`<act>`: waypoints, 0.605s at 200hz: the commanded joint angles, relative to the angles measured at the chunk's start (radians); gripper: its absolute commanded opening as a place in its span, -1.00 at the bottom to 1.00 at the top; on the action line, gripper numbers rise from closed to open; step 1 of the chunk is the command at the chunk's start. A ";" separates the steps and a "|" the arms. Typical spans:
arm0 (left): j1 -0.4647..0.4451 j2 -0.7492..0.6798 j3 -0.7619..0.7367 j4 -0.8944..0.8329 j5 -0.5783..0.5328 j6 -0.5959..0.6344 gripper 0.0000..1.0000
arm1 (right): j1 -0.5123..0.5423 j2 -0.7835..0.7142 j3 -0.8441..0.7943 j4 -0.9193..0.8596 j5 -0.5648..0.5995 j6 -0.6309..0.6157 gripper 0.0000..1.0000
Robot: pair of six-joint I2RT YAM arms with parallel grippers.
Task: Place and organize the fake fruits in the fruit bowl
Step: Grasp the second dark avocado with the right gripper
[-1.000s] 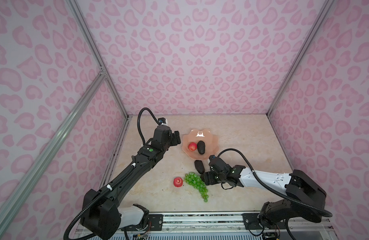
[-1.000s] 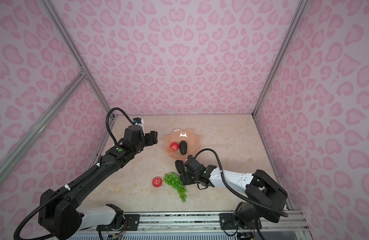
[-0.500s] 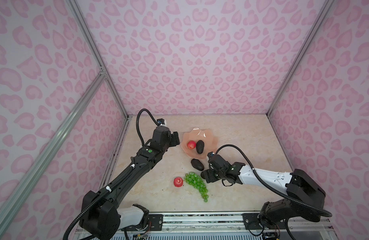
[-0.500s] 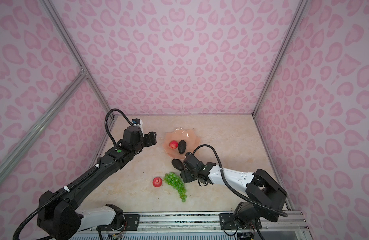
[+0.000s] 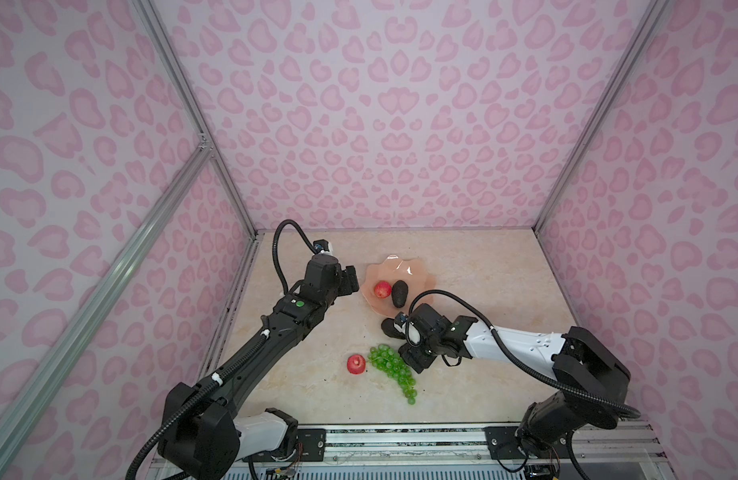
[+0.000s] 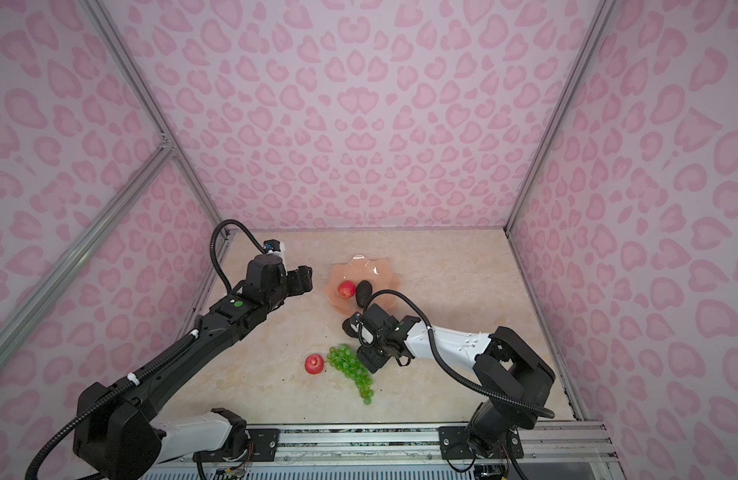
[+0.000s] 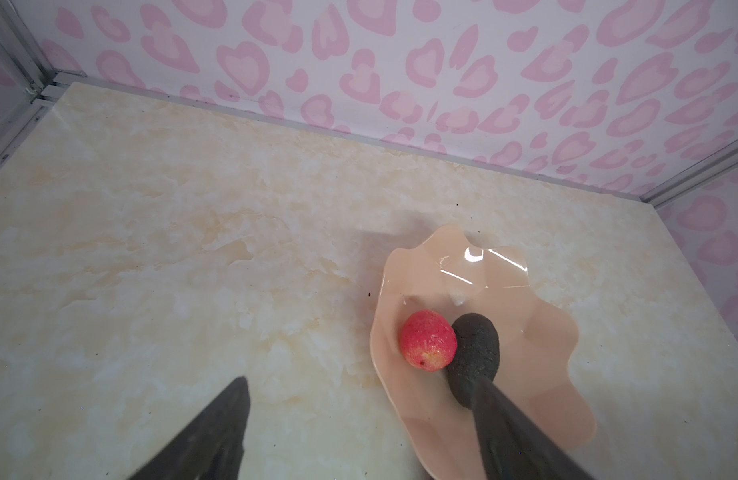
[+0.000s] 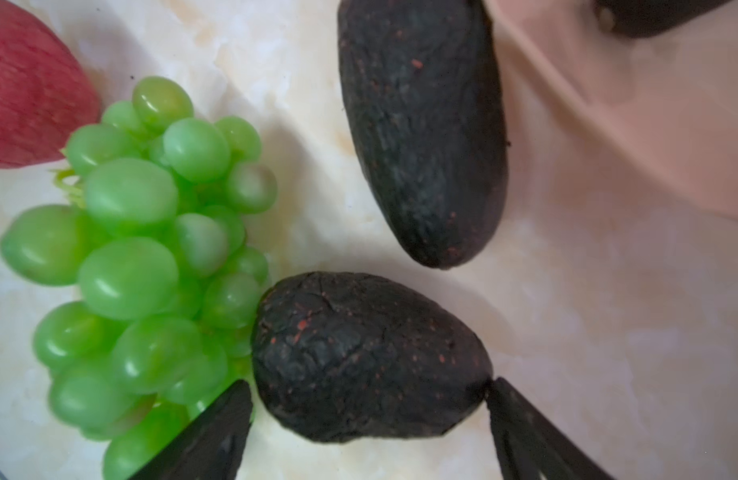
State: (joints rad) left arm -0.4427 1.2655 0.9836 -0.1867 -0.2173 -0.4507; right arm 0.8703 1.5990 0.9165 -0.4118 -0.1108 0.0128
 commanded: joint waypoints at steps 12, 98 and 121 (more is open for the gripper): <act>0.004 -0.014 -0.008 -0.005 -0.014 0.001 0.71 | -0.002 0.044 0.028 -0.009 -0.017 -0.076 0.73; 0.010 -0.031 -0.035 -0.005 -0.022 0.000 0.71 | 0.062 0.064 0.083 -0.001 0.194 -0.095 0.75; 0.013 -0.036 -0.043 -0.005 -0.024 -0.002 0.71 | 0.066 0.073 0.091 0.013 0.209 -0.105 0.70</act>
State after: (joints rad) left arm -0.4335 1.2427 0.9474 -0.1894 -0.2279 -0.4511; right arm 0.9344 1.6569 0.9989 -0.4095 0.0372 -0.0731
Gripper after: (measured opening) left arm 0.856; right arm 0.864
